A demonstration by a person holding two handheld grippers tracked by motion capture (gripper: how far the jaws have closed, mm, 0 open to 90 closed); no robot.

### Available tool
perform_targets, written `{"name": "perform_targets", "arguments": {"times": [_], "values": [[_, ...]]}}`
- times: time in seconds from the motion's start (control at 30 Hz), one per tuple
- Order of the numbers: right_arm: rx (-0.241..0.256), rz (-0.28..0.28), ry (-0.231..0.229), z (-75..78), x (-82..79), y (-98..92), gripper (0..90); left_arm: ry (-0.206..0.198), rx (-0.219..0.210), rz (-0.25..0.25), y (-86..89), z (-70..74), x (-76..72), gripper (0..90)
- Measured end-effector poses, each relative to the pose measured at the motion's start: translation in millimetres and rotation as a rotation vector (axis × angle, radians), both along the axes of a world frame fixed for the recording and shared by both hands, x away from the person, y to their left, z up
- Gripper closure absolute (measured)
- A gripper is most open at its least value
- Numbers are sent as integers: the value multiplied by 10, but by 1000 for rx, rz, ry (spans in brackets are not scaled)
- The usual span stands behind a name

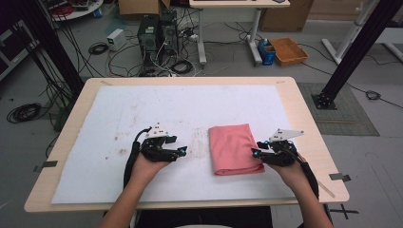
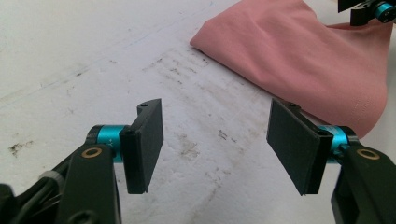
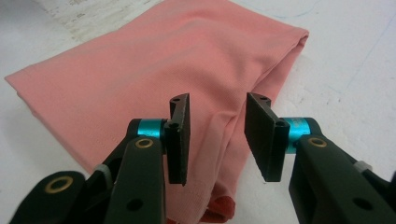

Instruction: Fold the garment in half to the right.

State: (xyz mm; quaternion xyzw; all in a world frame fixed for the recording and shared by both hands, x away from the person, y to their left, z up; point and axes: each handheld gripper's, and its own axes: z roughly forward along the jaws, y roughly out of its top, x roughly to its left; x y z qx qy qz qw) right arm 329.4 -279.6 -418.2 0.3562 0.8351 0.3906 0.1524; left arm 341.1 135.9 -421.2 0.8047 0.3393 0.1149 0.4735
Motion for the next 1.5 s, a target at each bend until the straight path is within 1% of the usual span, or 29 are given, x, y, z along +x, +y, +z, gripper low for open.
{"name": "perform_targets", "arguments": {"times": [0.23,0.33,0.43,0.47,0.53,0.6,0.63,0.77,0.83,0.93,0.97,1.03,1.1,1.13,1.23,1.27,1.37,1.43,1.5], "values": [[6,-15,23,-82,-24,-18,622,11,17,10,8,-60,7,363],[2,-8,21,-92,-49,-25,693,9,31,5,9,-70,9,364],[-8,5,25,-119,-74,-25,787,5,26,4,7,-67,5,364],[-7,8,36,-142,-83,-23,816,4,24,4,9,-66,5,364],[-6,7,45,-182,-100,-19,848,-2,15,11,12,-64,1,364],[3,3,42,-189,-120,-24,858,-11,9,15,22,-58,-2,364],[8,0,37,-173,-135,-28,864,-13,2,16,24,-57,-2,364],[28,-9,1,-67,-238,-56,866,-11,6,12,37,-56,-3,364],[40,-24,-11,-37,-298,-82,867,-10,-1,14,37,-60,-1,364],[55,-48,-11,-42,-357,-134,866,-9,-4,13,40,-56,-3,364],[58,-61,-9,-54,-366,-155,866,-10,2,10,42,-53,-4,364],[72,-84,0,-93,-373,-206,866,-9,-1,10,38,-53,-7,364],[86,-105,5,-151,-375,-248,862,-4,-1,9,31,-57,-8,364],[87,-112,14,-182,-375,-261,862,-4,1,8,29,-59,-6,364],[70,-114,19,-230,-363,-280,855,2,6,5,23,-70,-3,364],[72,-112,20,-213,-360,-281,835,4,6,3,20,-72,-4,364],[89,-113,-17,-85,-360,-281,758,1,-4,5,20,-66,-4,364],[107,-118,-53,11,-358,-283,656,-5,-7,5,31,-47,-2,363],[136,-127,-87,126,-342,-275,565,-17,-12,8,50,-17,-4,341]]}}
